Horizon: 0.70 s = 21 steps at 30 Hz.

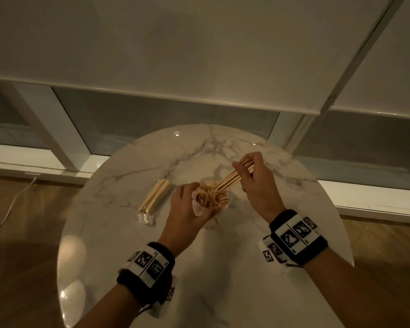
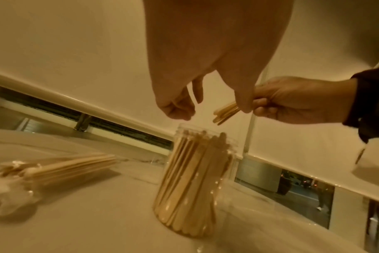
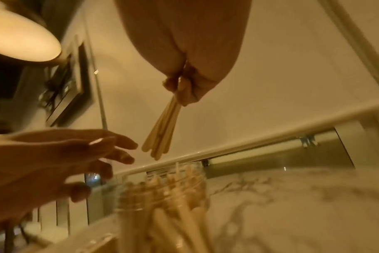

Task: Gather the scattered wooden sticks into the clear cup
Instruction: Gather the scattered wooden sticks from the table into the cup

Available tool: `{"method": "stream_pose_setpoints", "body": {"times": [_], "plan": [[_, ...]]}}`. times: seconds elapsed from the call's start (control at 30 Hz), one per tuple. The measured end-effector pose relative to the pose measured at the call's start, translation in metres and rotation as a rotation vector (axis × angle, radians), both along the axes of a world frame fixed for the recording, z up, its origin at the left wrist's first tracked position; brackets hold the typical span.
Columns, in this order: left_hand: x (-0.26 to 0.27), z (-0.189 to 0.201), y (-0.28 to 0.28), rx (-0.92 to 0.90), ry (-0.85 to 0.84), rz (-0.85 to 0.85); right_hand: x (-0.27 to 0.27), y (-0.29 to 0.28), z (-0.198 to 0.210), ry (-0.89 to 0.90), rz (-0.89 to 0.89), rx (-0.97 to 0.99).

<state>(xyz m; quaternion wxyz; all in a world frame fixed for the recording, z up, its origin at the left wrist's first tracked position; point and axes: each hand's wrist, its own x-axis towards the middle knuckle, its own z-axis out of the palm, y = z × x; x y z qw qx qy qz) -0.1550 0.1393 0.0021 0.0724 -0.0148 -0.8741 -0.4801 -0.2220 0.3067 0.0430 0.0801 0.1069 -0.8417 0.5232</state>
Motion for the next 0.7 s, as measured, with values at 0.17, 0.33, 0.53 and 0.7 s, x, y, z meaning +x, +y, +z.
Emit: {"method": "stream_pose_setpoints", "body": {"times": [0.17, 0.33, 0.53, 0.7], "plan": [[-0.016, -0.018, -0.007, -0.132, -0.151, -0.016, -0.021, -0.013, -0.003, -0.031, 0.142, 0.306], [-0.022, -0.035, -0.004, 0.017, -0.204, -0.025, -0.02, -0.023, -0.027, -0.079, 0.295, 0.556], [-0.022, -0.031, -0.003, 0.155, -0.14, -0.044, -0.024, -0.029, -0.027, -0.232, 0.309, 0.497], [-0.021, -0.037, 0.0, 0.157, -0.12, -0.023, -0.017, -0.038, -0.028, -0.256, 0.397, 0.811]]}}
